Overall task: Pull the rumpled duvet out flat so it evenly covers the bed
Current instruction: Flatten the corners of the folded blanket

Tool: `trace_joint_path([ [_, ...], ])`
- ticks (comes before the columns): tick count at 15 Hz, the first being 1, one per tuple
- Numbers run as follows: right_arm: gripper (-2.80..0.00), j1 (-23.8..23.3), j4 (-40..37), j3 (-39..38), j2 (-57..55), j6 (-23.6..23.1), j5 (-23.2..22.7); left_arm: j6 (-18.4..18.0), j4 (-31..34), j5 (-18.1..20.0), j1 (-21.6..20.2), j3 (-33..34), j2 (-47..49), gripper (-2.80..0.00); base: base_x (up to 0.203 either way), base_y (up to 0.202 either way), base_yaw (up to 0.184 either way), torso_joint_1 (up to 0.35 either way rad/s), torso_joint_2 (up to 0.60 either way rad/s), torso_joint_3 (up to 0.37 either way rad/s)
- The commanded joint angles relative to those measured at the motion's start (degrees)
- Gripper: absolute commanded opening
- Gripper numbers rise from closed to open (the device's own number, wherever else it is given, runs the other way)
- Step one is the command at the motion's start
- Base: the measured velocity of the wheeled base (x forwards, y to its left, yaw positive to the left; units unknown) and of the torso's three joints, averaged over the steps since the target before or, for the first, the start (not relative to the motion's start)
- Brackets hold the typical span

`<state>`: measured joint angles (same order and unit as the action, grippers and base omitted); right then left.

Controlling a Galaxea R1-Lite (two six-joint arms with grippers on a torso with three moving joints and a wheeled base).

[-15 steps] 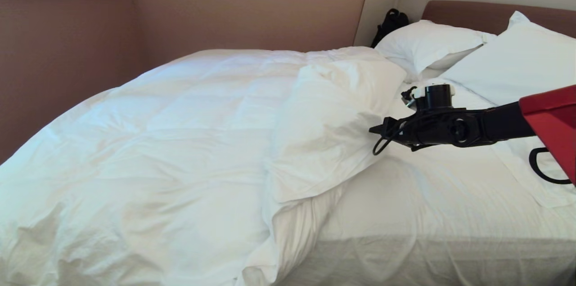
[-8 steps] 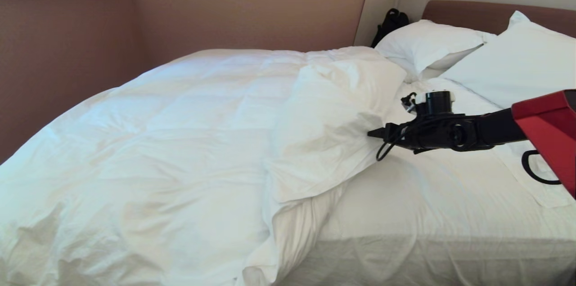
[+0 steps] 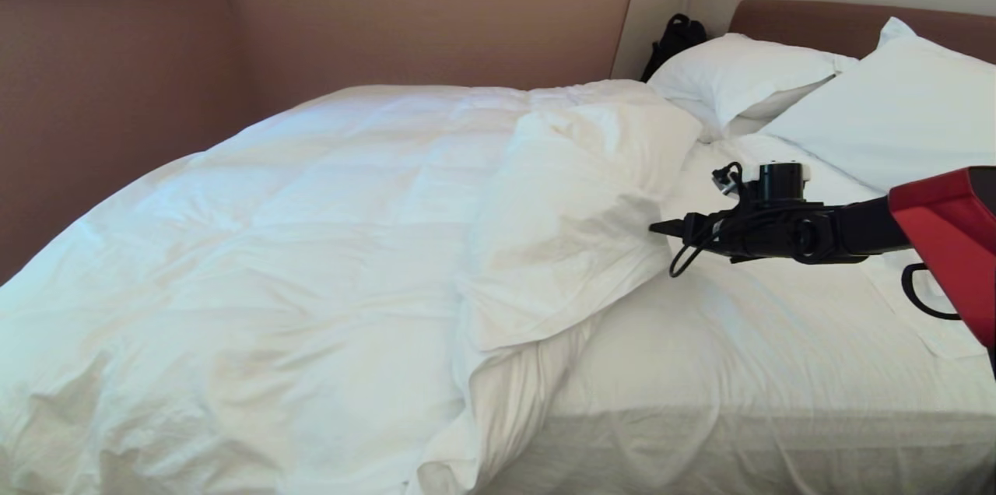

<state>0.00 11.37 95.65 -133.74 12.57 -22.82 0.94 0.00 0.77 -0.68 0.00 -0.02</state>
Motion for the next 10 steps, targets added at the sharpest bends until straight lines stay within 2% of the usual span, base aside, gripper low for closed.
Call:
trace_joint_path([
  [1,0.0,-0.2,-0.1,1.0,-1.3,0.0,-4.2,0.0,0.0,0.0,0.0,0.0,0.0,-2.8,0.0,0.0,0.0,0.0,0.0,0.0],
  [2,0.0,-0.2,-0.1,1.1,-1.5,0.0,-5.2,0.0,0.0,0.0,0.0,0.0,0.0,-2.8,0.0,0.0,0.0,0.0,0.0,0.0],
  [3,0.0,-0.5,-0.2,1.2,-1.7,0.0,-9.0,0.0,0.0,0.0,0.0,0.0,0.0,-2.8,0.0,0.0,0.0,0.0,0.0,0.0],
  [5,0.0,-1.3,-0.4,1.1,-1.6,0.1,-12.0,0.0,0.0,0.0,0.0,0.0,0.0,-2.8,0.0,0.0,0.0,0.0,0.0,0.0],
  [7,0.0,-3.3,-0.5,1.0,-1.8,0.3,-20.7,0.0,0.0,0.0,0.0,0.0,0.0,-2.8,0.0,0.0,0.0,0.0,0.0,0.0],
  [9,0.0,-4.8,-0.4,1.4,-2.7,0.3,-27.1,0.0,0.0,0.0,0.0,0.0,0.0,-2.8,0.0,0.0,0.0,0.0,0.0,0.0],
  [10,0.0,-5.1,-0.4,1.7,-2.9,0.3,-28.3,0.0,0.0,0.0,0.0,0.0,0.0,-2.8,0.0,0.0,0.0,0.0,0.0,0.0],
])
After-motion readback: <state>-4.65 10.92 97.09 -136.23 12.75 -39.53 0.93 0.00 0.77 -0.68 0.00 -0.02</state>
